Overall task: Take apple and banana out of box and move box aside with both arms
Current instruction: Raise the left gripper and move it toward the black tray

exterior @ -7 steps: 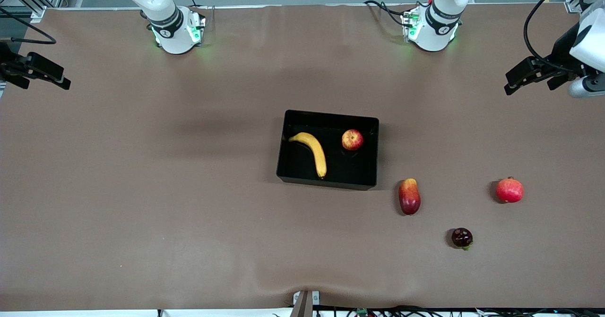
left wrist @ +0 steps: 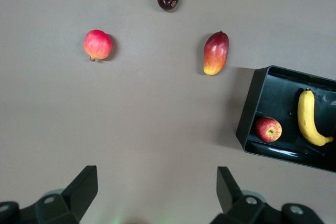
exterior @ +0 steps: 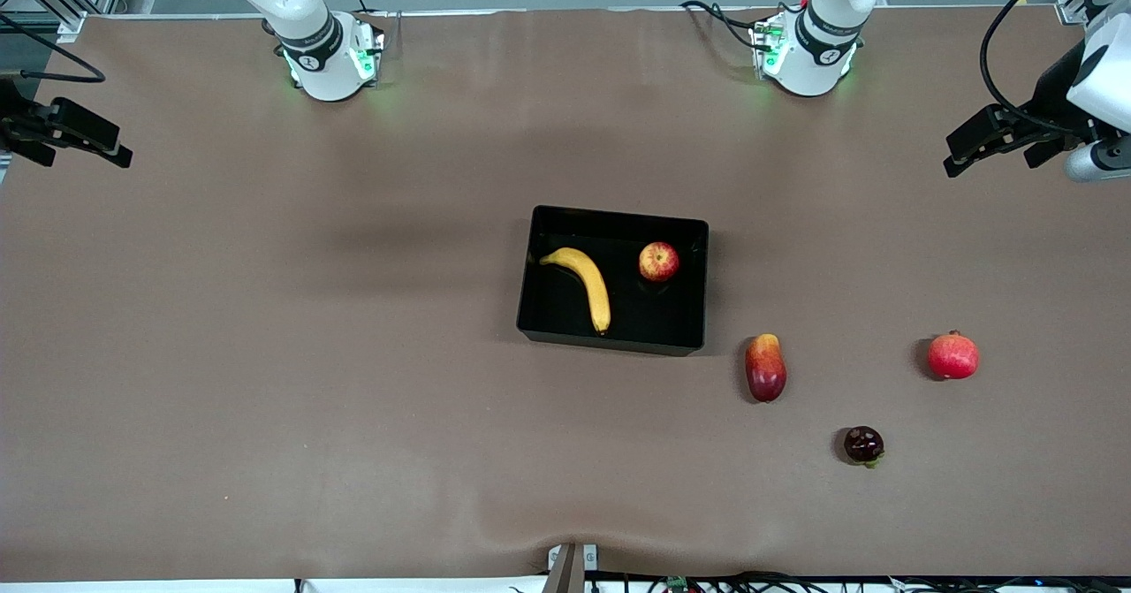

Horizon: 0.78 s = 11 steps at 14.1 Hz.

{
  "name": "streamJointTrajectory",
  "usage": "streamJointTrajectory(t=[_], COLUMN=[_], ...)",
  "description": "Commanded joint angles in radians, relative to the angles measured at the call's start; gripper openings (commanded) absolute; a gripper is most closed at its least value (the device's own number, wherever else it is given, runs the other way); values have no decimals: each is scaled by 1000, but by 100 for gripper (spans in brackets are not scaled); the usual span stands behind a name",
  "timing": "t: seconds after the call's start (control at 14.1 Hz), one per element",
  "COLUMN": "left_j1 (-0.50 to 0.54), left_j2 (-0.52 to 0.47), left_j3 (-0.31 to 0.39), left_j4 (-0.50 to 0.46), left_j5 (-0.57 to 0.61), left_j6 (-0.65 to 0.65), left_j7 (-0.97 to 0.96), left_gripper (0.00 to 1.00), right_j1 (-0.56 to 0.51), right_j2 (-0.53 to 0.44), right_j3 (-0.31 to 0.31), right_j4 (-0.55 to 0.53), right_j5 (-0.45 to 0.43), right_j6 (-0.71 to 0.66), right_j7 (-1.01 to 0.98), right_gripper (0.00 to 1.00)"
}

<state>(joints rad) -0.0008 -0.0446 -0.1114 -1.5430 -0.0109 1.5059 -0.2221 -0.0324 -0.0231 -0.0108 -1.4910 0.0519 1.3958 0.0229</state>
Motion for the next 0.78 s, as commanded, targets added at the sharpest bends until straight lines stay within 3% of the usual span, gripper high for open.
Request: streamJointTrajectory(t=[0.0,0.36,0.5,0.71], left_j1=[4,-13,-31,-92], left_j2=[32,104,117,199], left_j3=[7,-5,-45,-103], left_j4=[30,-5,-80,-104], left_j5=[-8,-1,2,2], left_j6=[-21,-1,133,253], left_j7=[21,-75,-169,-345], left_gripper=[100,100,100,100], right_j1=[-3,-1,-1,-1], right_j2=[6,6,6,6], right_j3=[2,2,2,2], right_j4=[20,20,20,20], right_j5=[5,5,5,5], right_j6=[-15,-15,-17,-17], right_j7=[-6,-6,-6,-6], right_gripper=[100,100,100,100])
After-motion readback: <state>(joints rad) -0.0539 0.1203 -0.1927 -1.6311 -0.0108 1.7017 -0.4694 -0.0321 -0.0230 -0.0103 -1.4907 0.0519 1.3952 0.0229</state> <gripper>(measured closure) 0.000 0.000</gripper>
